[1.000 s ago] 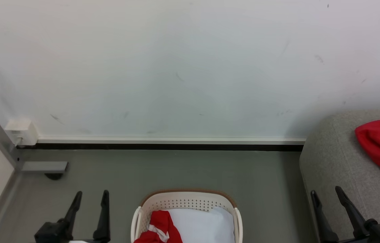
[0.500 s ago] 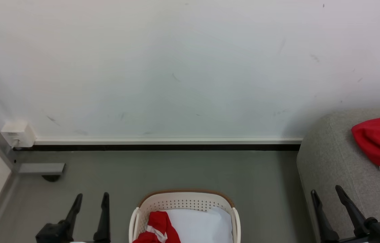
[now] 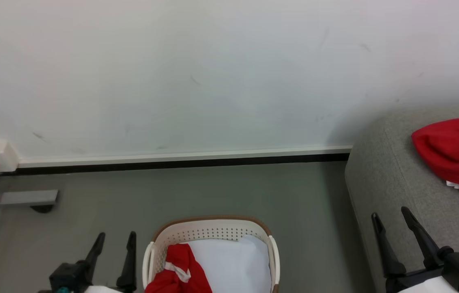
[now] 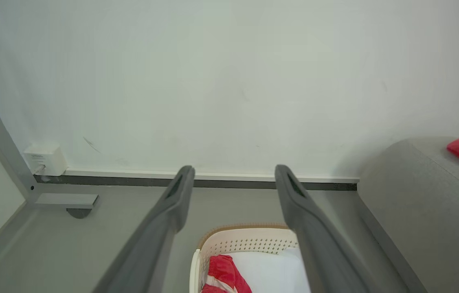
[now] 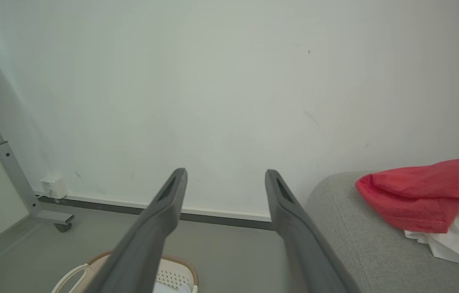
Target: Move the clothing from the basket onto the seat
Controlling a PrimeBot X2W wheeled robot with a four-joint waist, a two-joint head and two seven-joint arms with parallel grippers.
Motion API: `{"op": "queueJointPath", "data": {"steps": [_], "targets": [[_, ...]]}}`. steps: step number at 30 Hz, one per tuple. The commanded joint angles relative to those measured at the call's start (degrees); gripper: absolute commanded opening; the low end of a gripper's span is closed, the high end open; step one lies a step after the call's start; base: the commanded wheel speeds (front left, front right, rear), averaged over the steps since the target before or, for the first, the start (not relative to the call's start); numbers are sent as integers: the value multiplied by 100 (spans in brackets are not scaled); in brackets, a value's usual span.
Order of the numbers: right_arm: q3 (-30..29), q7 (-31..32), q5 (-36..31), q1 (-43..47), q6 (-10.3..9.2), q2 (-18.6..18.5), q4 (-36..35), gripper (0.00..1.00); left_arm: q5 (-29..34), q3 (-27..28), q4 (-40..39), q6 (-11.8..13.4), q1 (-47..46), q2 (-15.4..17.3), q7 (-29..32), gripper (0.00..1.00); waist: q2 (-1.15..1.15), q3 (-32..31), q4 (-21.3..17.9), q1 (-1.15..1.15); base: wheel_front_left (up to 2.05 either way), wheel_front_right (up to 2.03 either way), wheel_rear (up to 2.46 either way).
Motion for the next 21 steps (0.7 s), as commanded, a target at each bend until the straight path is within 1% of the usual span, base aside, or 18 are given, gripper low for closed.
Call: {"op": "queueJointPath", "data": {"steps": [1,7,16,21], "targets": [[14,1,22,-117,-13,-20,-32,100,69,-1,64,-27,-125,73,-3,100,0,146,-106,0,0,0,0],[75,1,87,-476,-13,21,-90,100,93,-44,436,-56,-497,103,-2,100,0,628,-305,0,0,0,0],[63,1,179,-1045,-13,58,-327,100,105,-316,1621,-124,-1463,257,41,100,0,1460,-514,0,0,0,0],[13,2,216,-1313,-13,89,-510,100,81,-527,2353,-157,-2068,341,214,100,0,1912,-600,0,0,0,0]]}}
